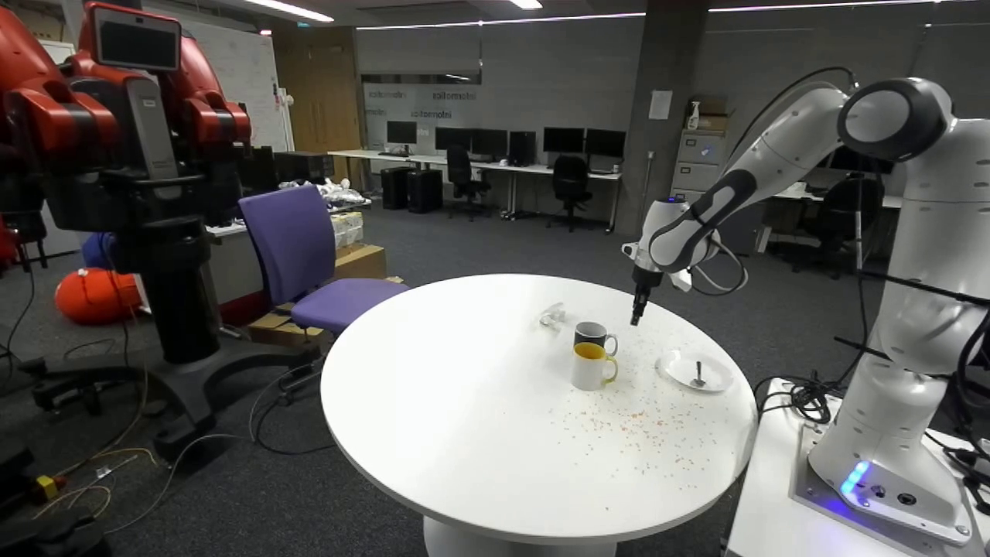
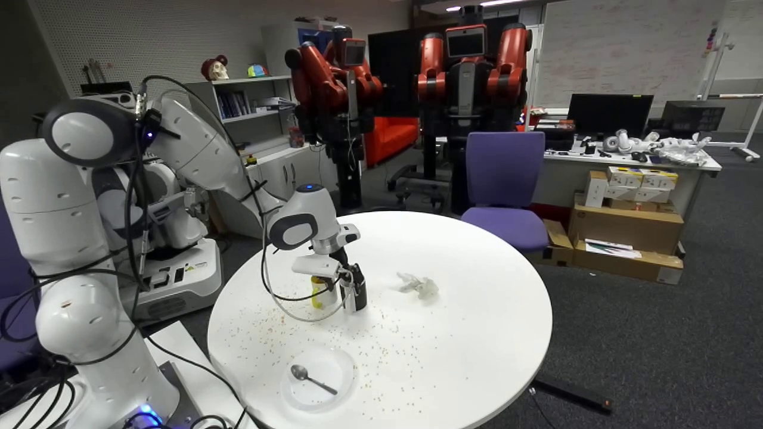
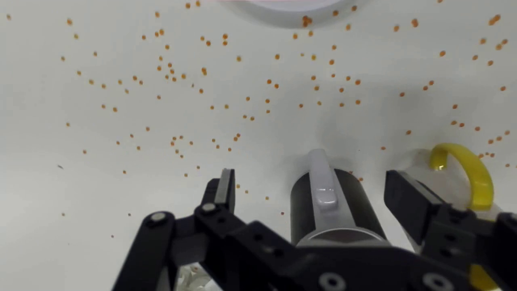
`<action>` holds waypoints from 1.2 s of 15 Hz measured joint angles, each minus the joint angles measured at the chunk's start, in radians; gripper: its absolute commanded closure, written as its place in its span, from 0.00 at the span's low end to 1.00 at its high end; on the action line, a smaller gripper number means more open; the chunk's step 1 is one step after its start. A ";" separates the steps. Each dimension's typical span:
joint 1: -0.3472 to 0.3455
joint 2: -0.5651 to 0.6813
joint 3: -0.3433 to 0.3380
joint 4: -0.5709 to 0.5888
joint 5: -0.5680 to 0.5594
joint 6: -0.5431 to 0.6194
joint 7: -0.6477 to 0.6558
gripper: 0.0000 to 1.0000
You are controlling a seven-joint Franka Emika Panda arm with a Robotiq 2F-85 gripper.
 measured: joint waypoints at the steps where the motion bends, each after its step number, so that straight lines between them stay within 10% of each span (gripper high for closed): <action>1: -0.011 0.026 0.016 0.023 0.006 0.001 -0.049 0.00; 9: -0.103 0.146 0.146 0.148 0.071 -0.047 -0.375 0.00; 18: -0.103 0.249 0.146 0.186 0.065 0.045 -0.293 0.00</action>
